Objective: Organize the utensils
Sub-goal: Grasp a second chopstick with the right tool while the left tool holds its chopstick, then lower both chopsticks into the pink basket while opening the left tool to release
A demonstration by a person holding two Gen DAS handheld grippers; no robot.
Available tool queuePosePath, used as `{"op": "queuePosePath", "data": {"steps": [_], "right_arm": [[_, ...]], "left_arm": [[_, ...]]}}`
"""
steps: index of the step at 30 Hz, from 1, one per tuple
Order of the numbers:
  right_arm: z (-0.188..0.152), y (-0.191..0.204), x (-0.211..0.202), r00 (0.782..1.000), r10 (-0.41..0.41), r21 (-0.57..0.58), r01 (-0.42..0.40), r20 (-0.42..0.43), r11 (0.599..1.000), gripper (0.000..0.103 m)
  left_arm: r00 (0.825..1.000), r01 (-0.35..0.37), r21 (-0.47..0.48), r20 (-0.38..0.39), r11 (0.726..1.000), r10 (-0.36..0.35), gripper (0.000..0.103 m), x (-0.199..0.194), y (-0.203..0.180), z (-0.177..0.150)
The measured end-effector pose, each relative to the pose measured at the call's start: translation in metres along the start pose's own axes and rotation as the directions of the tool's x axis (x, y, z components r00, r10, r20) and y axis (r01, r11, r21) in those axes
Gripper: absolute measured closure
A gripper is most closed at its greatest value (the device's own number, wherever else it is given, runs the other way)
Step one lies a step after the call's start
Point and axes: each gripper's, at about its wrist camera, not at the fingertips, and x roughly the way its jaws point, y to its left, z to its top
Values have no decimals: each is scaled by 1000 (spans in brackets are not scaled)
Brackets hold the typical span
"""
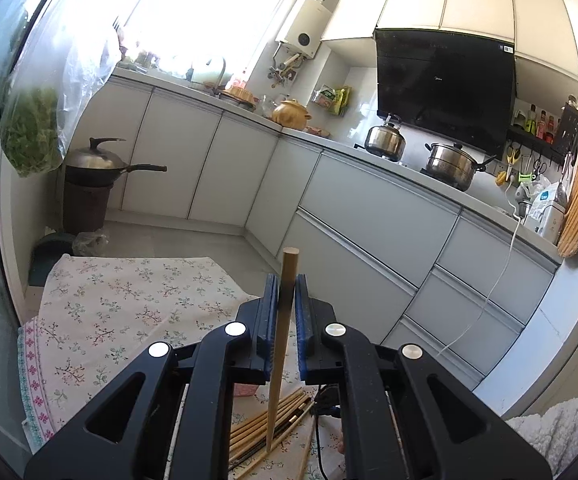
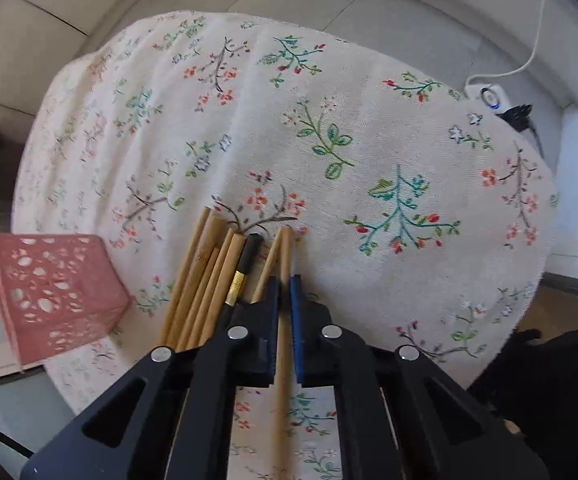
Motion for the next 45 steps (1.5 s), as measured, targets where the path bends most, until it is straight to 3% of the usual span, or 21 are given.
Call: {"op": "queuePosePath", "data": {"steps": [4, 7, 16, 23, 32, 37, 42, 45], "right_arm": [[3, -2, -28, 993, 106, -62, -102, 59, 993, 98], [-3, 5, -65, 977, 174, -172, -152, 124, 973, 98], [-40, 8, -174, 906, 345, -464, -204, 244, 862, 97], [-28, 11, -235, 860, 421, -494, -243, 289, 835, 97], [1, 27, -294, 770, 529, -506, -316, 357, 803, 97], [11, 39, -300, 762, 543, -517, -325, 353, 792, 97], [14, 55, -287, 778, 538, -525, -326, 324, 787, 97], [13, 66, -279, 785, 536, -533, -323, 311, 782, 97]], "left_arm": [[999, -35, -11, -9, 999, 35, 95, 5, 3, -1], [997, -69, -13, -28, 998, 68, 95, 13, 3, -4], [991, -129, -51, -47, 990, 126, 95, 28, 2, -6], [987, -157, -45, -32, 987, 155, 95, 40, -16, 12], [979, -198, -37, 52, 980, 200, 95, 73, -31, 55], [964, -255, -38, 74, 966, 257, 95, 103, -25, 58], [949, -307, -35, 58, 951, 309, 95, 132, -10, 47], [957, -284, -79, 35, 956, 287, 91, 141, 5, 36]]}}
